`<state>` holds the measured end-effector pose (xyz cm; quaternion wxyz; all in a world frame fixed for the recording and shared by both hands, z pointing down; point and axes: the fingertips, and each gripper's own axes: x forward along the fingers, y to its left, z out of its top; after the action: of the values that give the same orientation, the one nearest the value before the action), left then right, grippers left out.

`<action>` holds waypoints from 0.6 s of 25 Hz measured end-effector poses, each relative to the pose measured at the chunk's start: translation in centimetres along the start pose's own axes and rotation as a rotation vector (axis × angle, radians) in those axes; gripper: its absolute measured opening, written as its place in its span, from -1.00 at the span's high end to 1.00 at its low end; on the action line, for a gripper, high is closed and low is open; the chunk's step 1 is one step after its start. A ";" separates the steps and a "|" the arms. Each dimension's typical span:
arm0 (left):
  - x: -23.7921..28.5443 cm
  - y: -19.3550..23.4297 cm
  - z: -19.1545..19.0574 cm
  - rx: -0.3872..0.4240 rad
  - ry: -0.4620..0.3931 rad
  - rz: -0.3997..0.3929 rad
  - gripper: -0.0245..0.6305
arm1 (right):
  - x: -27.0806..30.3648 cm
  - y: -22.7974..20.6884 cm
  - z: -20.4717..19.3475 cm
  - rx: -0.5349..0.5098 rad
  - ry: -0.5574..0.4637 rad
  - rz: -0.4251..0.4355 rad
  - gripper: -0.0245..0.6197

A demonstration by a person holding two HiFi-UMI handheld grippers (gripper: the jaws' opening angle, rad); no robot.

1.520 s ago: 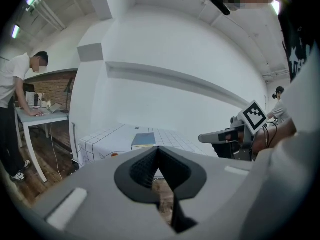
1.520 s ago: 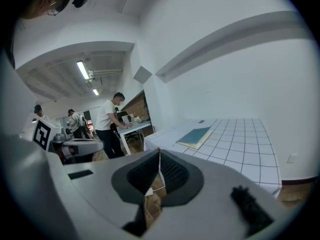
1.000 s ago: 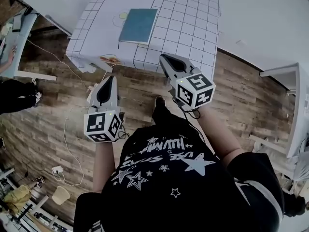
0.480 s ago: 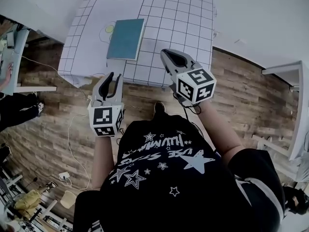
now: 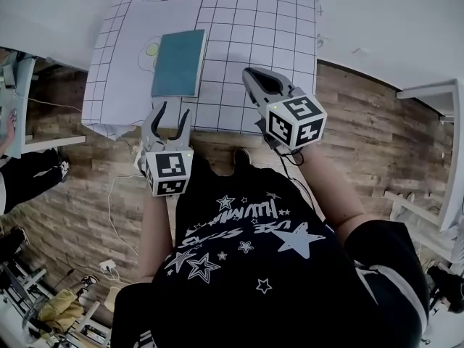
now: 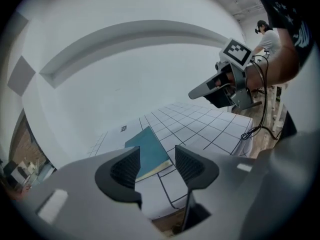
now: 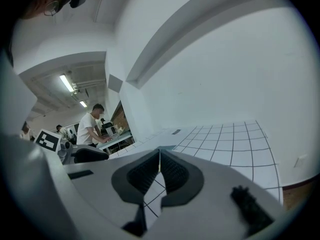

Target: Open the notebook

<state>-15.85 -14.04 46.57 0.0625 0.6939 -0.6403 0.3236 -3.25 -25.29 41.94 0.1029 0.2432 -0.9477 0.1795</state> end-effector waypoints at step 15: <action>7.7 -2.0 -1.8 0.513 0.104 -0.082 0.12 | -2.3 -4.0 -2.2 0.121 -0.010 -0.204 0.87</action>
<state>-14.87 -19.34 52.71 -0.0694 0.6950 -0.5045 0.5076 0.99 -26.75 44.49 0.1008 0.3449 -0.9060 0.2237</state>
